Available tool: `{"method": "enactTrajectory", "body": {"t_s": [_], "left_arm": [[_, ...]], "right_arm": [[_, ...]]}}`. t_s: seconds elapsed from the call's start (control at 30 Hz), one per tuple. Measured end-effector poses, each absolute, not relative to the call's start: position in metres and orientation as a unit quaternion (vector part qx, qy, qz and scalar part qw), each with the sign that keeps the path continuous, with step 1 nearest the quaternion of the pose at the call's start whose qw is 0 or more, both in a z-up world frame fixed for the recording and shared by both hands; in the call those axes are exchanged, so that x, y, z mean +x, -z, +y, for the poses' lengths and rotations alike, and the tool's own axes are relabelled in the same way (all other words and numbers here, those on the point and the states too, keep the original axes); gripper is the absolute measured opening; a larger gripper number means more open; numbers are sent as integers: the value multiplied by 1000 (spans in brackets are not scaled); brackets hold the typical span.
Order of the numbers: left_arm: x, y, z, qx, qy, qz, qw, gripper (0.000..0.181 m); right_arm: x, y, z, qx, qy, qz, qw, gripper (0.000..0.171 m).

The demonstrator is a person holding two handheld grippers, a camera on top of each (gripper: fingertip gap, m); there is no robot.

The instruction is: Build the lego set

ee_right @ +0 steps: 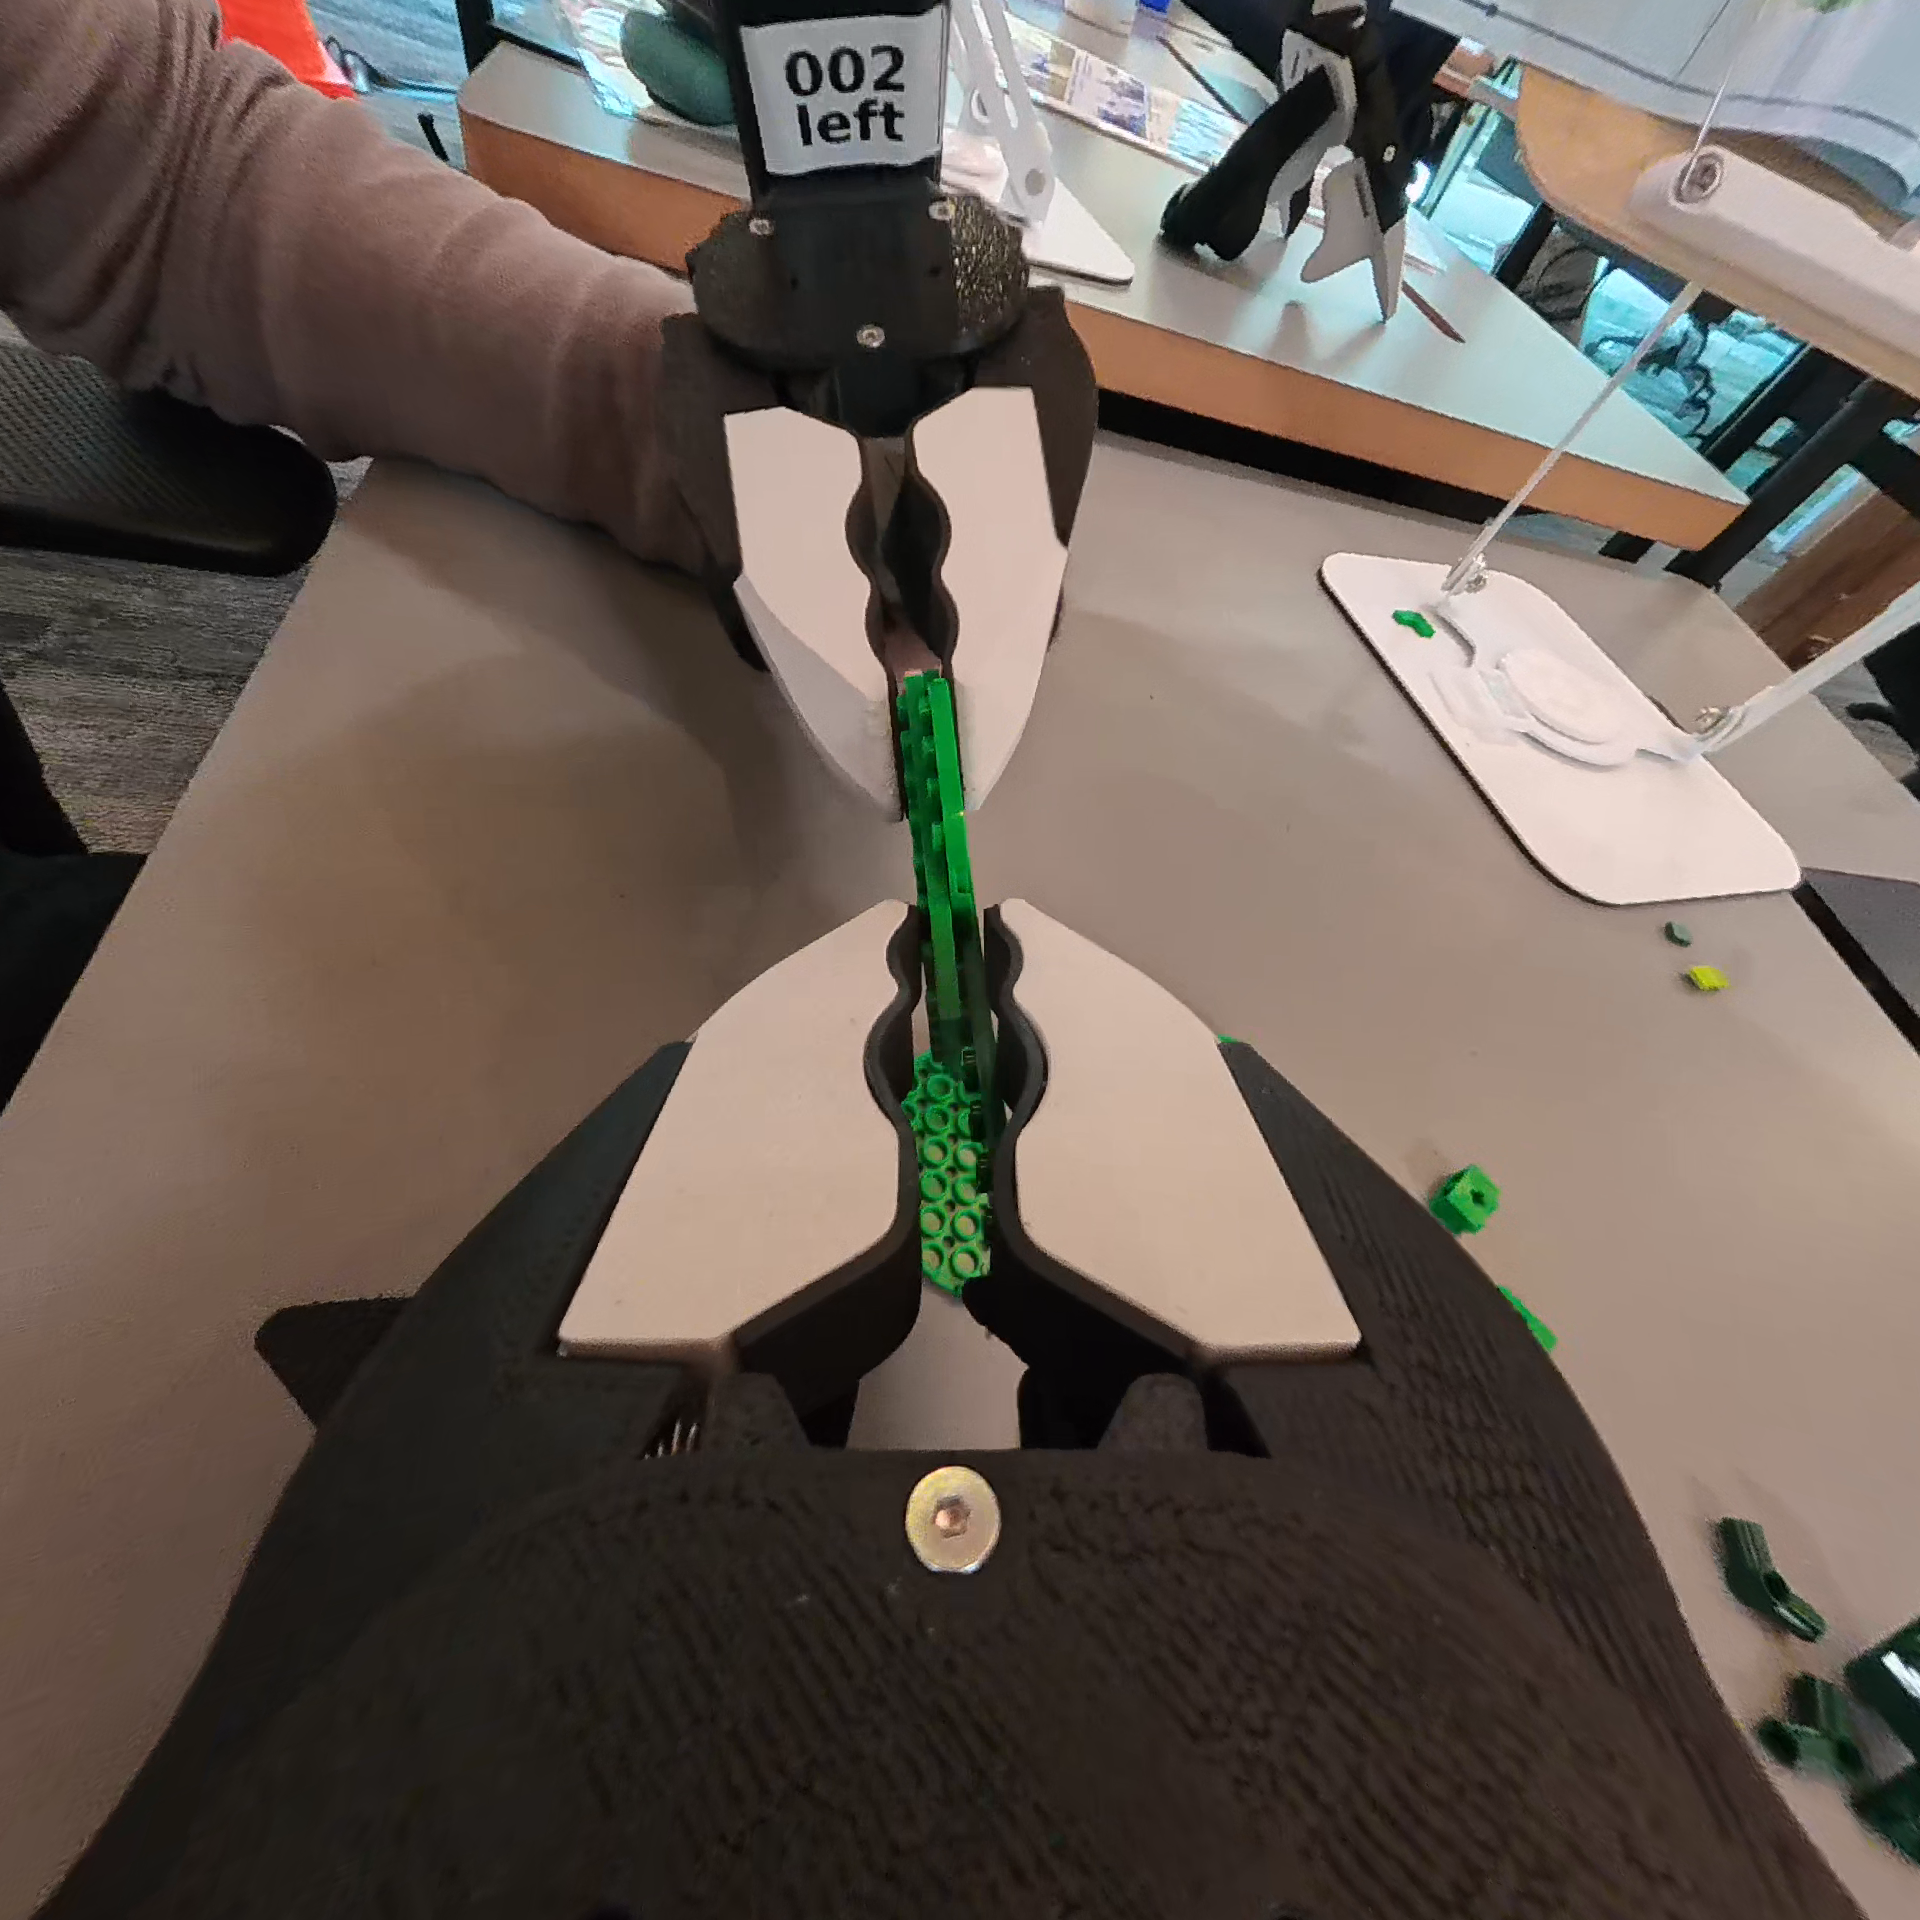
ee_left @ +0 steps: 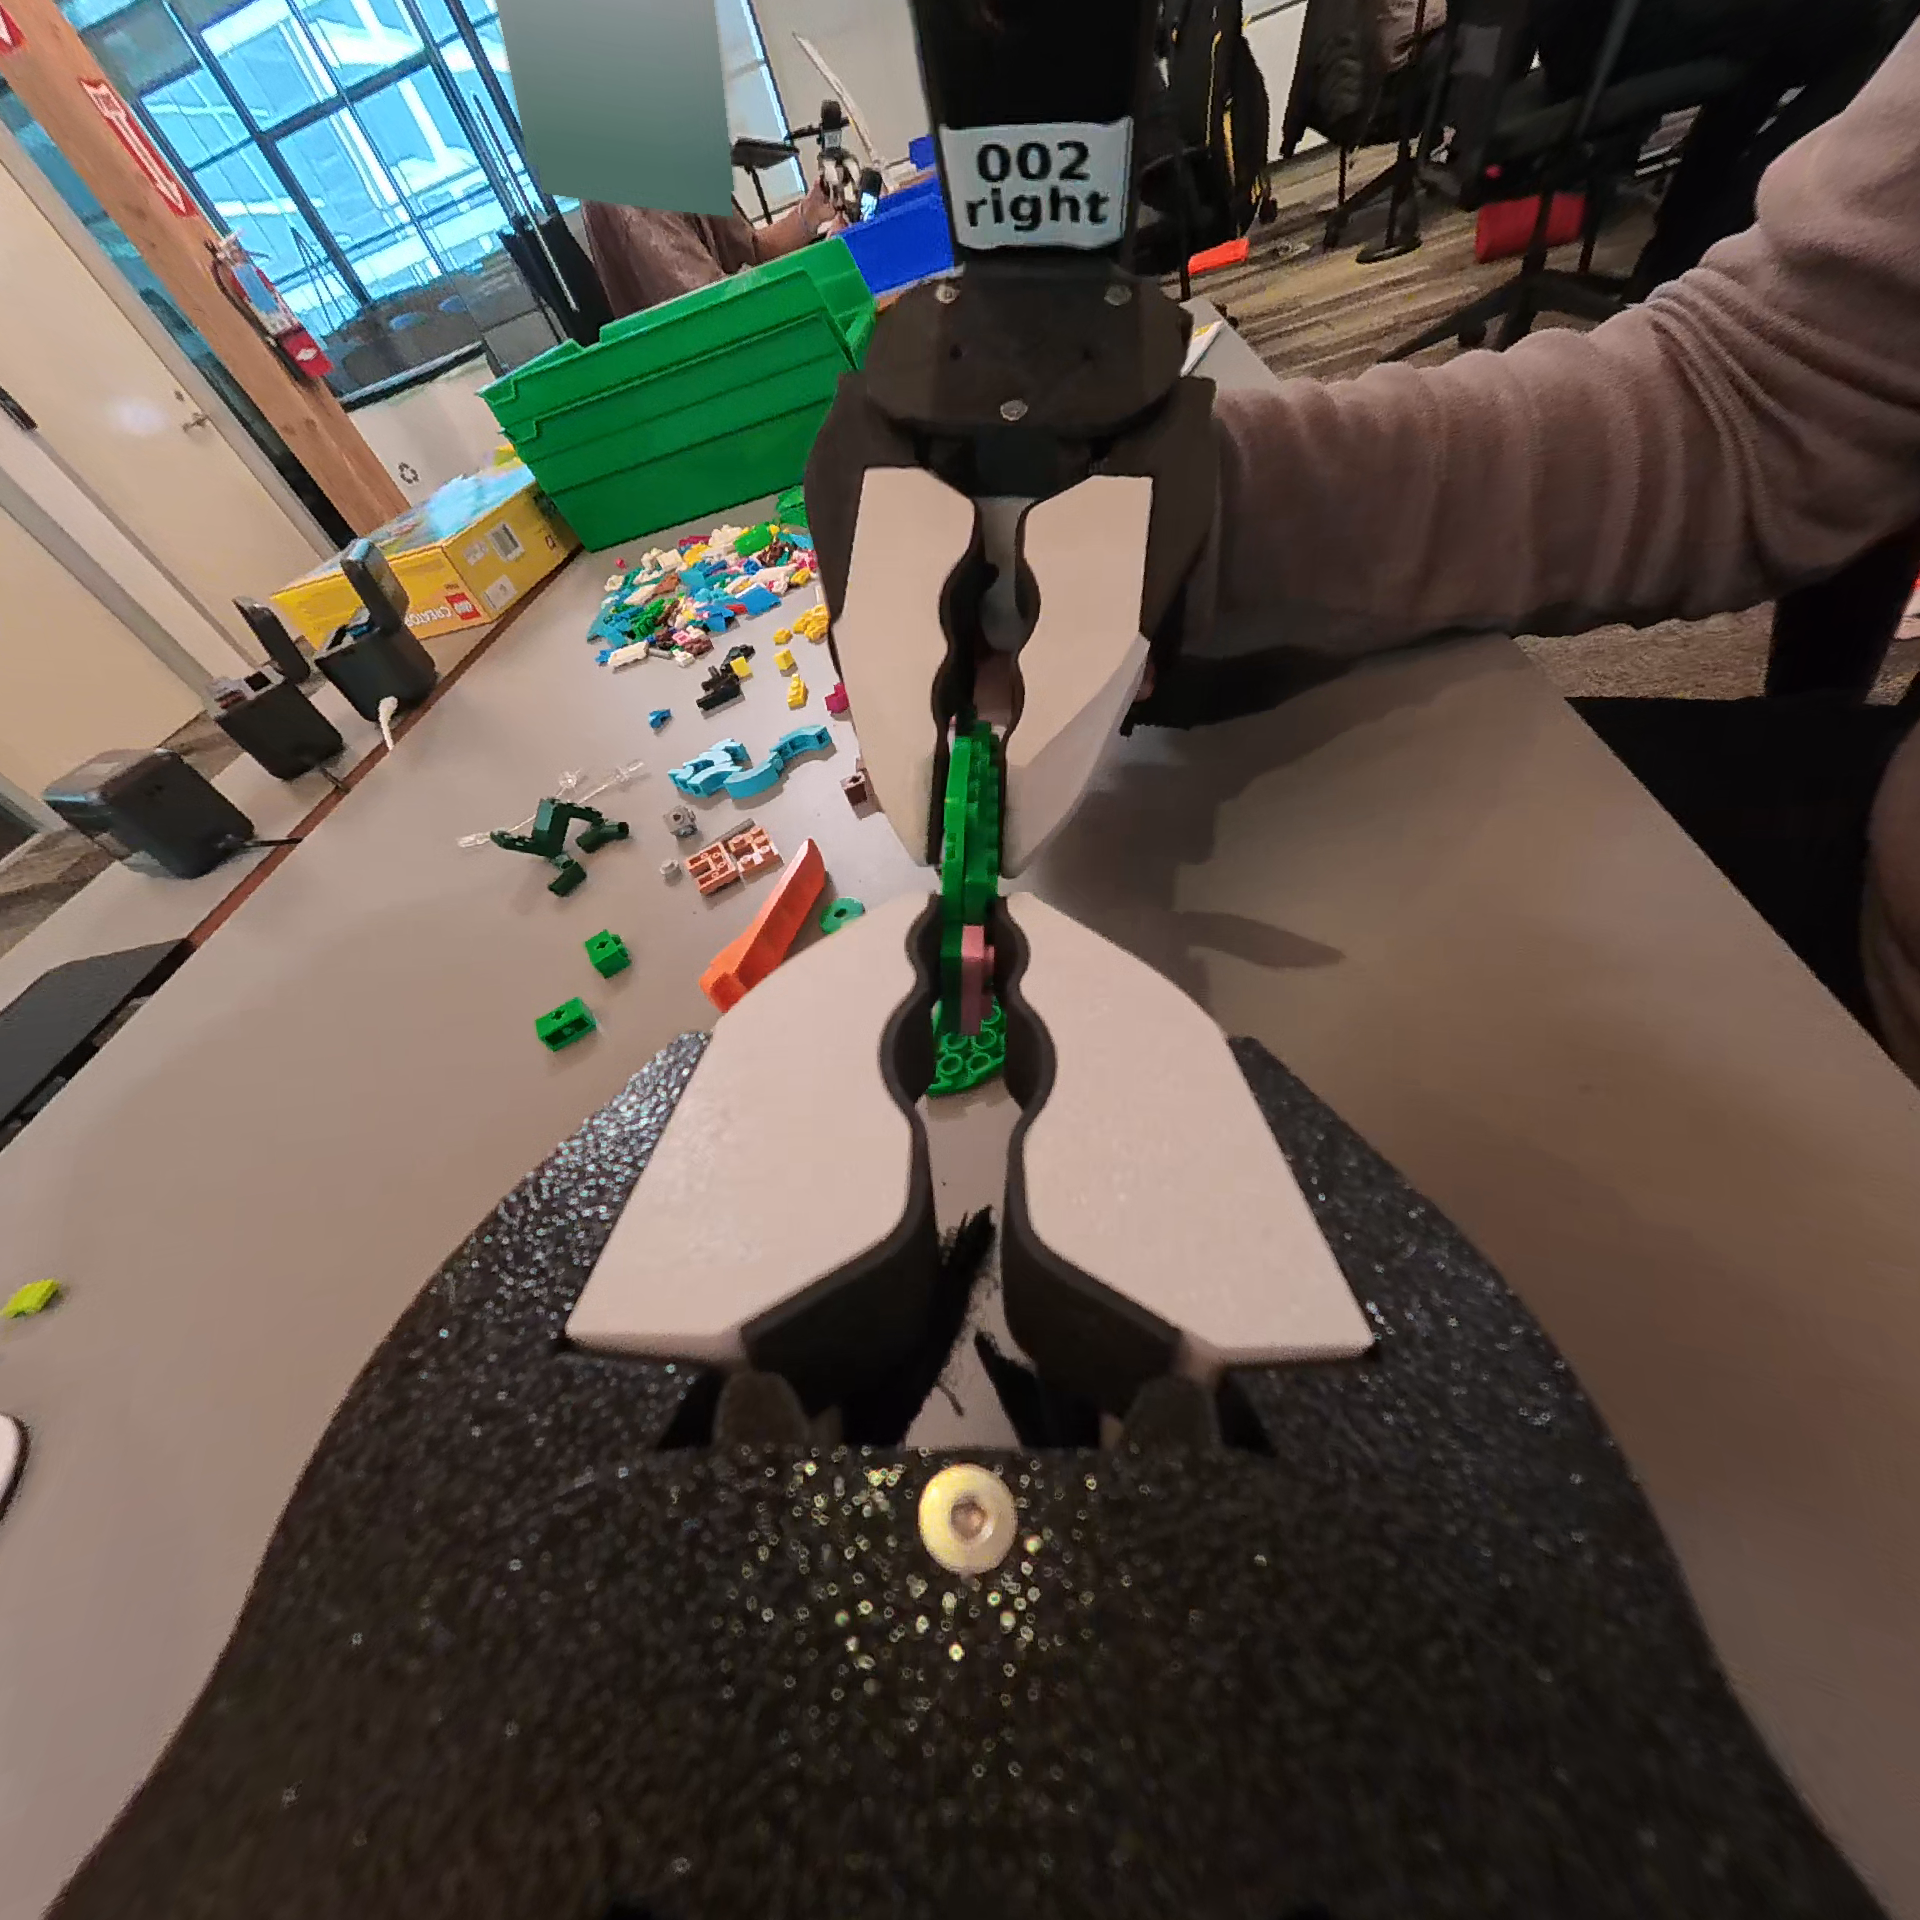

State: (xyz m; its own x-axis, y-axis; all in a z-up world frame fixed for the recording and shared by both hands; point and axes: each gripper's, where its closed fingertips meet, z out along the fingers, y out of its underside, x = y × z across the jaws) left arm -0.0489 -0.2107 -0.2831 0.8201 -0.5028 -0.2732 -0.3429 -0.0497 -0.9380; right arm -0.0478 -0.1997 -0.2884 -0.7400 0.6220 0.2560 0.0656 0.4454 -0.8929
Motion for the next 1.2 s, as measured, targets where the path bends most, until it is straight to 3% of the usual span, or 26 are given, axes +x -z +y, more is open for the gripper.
{"method": "enactTrajectory", "body": {"t_s": [0.2, 0.3, 0.4, 0.53, 0.7, 0.8, 1.0, 1.2], "left_arm": [[-54, 277, -210, -713, 20, 294, 636, 10], [-66, 277, -206, -705, -108, 316, 625, 23], [-64, 281, -206, -688, -187, 362, 601, 24], [-60, 290, -205, -686, -206, 386, 581, 13], [-58, 295, -203, -687, -249, 408, 547, 15], [-58, 303, -203, -696, -252, 416, 528, 4], [-63, 305, -202, -706, -258, 407, 518, 18], [-61, 313, -203, -717, -253, 421, 495, 8]], "right_arm": [[-51, 283, -199, -168, -443, -802, 364, 8], [-58, 286, -193, -128, -357, -811, 446, 8], [-63, 297, -189, -95, -276, -824, 486, 8], [-65, 302, -186, -77, -230, -828, 505, 8], [-68, 311, -186, -52, -175, -837, 516, 8], [-69, 313, -184, -46, -157, -837, 522, 8], [-70, 319, -184, -37, -133, -844, 518, 7], [-69, 322, -185, -31, -123, -849, 513, 7]]}}
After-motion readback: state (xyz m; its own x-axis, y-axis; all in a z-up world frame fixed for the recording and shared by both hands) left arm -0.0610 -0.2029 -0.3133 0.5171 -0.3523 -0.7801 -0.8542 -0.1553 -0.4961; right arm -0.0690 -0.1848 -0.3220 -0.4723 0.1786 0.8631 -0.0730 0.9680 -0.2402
